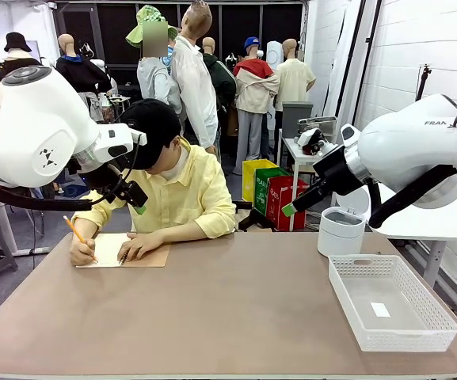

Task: Sort the paper based on its condition.
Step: If a person hands you a paper, place it in the Organizing basket , and if it's crumpled, put it in the Trash can.

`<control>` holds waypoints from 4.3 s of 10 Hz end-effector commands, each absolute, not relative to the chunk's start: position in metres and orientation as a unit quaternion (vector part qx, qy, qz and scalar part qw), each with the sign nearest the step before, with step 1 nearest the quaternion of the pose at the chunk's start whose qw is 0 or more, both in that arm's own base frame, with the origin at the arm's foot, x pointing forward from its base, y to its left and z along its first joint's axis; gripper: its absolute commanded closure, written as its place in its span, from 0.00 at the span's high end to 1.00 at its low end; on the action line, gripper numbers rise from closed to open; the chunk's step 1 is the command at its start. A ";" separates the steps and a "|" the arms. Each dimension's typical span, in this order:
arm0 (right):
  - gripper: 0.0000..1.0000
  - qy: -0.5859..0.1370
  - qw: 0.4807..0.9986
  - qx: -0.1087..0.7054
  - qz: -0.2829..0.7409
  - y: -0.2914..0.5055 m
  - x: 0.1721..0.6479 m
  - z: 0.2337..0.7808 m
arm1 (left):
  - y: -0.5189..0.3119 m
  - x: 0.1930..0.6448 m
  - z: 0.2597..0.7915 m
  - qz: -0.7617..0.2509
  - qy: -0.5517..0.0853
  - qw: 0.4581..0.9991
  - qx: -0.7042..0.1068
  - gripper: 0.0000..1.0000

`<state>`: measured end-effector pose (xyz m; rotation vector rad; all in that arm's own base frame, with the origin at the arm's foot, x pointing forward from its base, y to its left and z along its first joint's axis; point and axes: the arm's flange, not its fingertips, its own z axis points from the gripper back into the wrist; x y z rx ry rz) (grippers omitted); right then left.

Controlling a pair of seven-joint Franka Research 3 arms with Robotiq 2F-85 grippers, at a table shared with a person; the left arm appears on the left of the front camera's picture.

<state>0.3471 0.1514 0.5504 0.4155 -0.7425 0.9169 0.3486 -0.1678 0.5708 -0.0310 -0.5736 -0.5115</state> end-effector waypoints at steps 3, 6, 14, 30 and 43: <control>1.00 -0.343 0.812 0.200 0.427 0.153 0.347 0.550 | -0.168 0.348 0.572 -0.253 -0.281 0.926 -0.014 1.00; 1.00 -0.343 0.812 0.200 0.427 0.153 0.347 0.550 | -0.168 0.348 0.572 -0.253 -0.281 0.926 -0.014 1.00; 1.00 -0.343 0.812 0.200 0.427 0.153 0.347 0.550 | -0.168 0.348 0.572 -0.253 -0.281 0.926 -0.014 1.00; 1.00 -0.343 0.812 0.200 0.427 0.153 0.347 0.550 | -0.168 0.348 0.572 -0.253 -0.281 0.926 -0.014 1.00; 1.00 -0.343 0.812 0.200 0.427 0.153 0.347 0.550 | -0.168 0.348 0.572 -0.253 -0.281 0.926 -0.014 1.00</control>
